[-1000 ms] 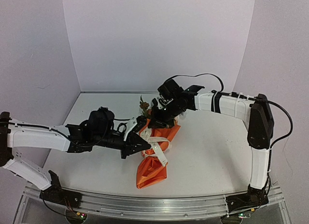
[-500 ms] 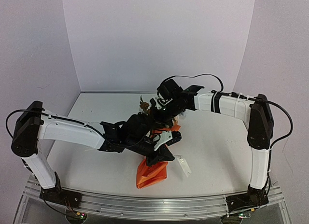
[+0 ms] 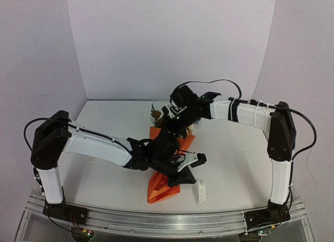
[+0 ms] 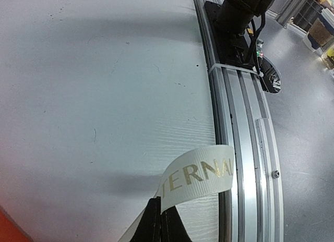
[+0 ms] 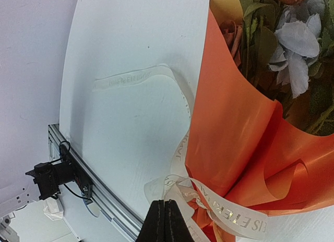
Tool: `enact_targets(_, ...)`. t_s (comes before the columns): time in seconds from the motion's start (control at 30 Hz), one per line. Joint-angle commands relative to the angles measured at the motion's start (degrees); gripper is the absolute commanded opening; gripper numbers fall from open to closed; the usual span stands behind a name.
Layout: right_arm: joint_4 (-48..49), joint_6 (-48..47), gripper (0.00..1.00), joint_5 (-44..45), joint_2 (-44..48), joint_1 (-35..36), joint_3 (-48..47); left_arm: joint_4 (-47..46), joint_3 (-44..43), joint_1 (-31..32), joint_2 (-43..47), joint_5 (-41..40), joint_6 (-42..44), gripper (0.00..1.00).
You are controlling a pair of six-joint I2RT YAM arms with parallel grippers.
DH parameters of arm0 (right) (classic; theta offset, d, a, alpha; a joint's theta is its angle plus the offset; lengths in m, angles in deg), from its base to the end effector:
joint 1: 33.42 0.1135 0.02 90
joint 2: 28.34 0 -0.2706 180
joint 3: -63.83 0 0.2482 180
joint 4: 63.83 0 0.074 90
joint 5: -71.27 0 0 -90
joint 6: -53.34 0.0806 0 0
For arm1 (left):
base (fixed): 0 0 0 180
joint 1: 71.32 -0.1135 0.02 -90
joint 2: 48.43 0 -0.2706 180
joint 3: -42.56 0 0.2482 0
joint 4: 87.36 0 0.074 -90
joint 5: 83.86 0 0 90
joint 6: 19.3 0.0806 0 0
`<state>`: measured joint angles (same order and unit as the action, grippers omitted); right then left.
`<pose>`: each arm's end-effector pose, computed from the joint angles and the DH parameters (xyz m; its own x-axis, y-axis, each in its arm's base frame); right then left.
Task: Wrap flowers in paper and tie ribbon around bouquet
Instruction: Cross the half-tied ribbon over the folded bouquet.
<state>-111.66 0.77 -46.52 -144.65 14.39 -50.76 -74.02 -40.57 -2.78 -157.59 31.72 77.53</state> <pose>0.2961 0.3826 0.2380 -0.9277 -0.2228 -0.2996 -0.3712 0.6365 0.6761 0.1305 -0.4271 0.1671 -0.1161 0.5885 -0.8002 0.9823 -0.0510 -0.1800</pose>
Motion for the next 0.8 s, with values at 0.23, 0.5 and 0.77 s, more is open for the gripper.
enact_targets(0.23,0.80,-1.67,0.00,-0.20,-0.36,0.18,0.13,-6.58,-7.59,2.61,-4.86,1.74,-2.06,0.05)
enact_targets(0.5,0.80,-1.78,0.00,0.16,0.21,0.24,1.06,-13.95,-2.89,2.15,-0.84,-6.59,-9.08,0.51)
enact_targets(0.77,0.84,-1.74,0.00,1.42,1.67,0.20,1.74,-21.69,8.67,-2.81,14.58,-5.19,-18.84,0.56)
